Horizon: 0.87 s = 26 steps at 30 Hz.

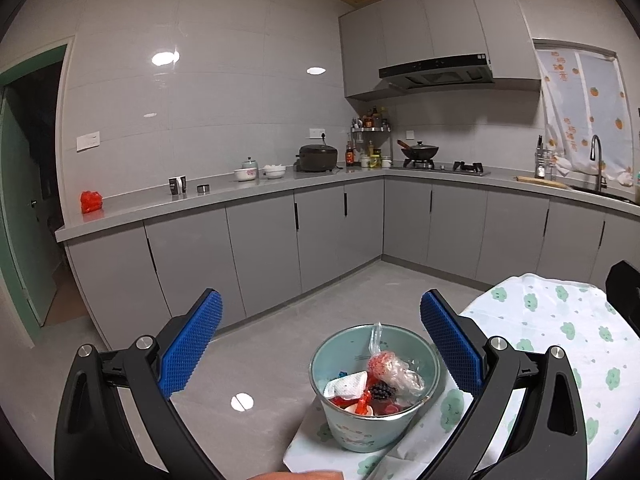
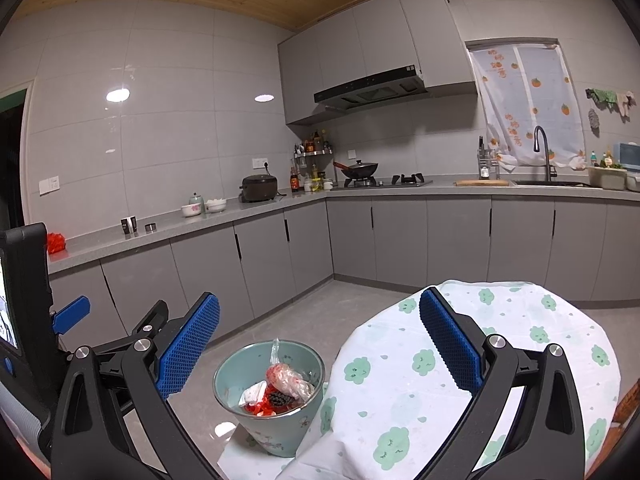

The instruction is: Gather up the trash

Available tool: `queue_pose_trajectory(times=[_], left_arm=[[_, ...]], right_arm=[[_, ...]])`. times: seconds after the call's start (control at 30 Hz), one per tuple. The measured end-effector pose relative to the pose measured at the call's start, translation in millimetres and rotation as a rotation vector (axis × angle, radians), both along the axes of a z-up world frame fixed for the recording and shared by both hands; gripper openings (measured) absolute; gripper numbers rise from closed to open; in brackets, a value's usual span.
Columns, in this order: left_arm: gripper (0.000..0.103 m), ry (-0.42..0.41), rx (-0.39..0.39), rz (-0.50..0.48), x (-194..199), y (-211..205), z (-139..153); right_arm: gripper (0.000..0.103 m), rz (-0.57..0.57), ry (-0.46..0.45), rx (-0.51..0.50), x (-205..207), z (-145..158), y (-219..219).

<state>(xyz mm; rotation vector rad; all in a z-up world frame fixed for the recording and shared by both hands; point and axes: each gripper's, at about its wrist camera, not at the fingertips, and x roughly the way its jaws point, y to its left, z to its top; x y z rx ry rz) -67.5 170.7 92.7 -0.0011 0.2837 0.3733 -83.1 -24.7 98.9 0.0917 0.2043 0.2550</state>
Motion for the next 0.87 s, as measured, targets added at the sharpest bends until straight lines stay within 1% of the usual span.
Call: queue_pose_trajectory(times=[0.13,0.3,0.6,0.67,0.73,0.87], left_arm=[[0.098,-0.001,-0.036,-0.006,0.0,5.5,-0.5],[0.097,-0.007,-0.043,-0.015,-1.8,7.2,-0.8],[0.098,-0.005,-0.004,-0.028,-1.4,-0.6,-0.8],[0.098,-0.010,-0.005,-0.025,-1.5,-0.7,-0.2],[0.098,0.003,-0.014,-0.040,0.9,0.5,-0.8],[0.098,0.014,-0.031,-0.042,3.1,2.2,-3.8]], right_arm=[[0.098,-0.002,0.002,0.001,-0.3,-0.1,0.5],[0.098,-0.002,0.008,-0.001,-0.4,-0.3,1.0],[0.098,-0.003,0.008,-0.002,0.0,-0.6,1.4],[0.098,-0.003,0.007,-0.003,-0.4,-0.5,1.7],[0.098,-0.005,0.008,-0.002,-0.4,-0.7,1.4],[0.098,-0.007,0.007,-0.003,-0.7,-0.6,0.5]])
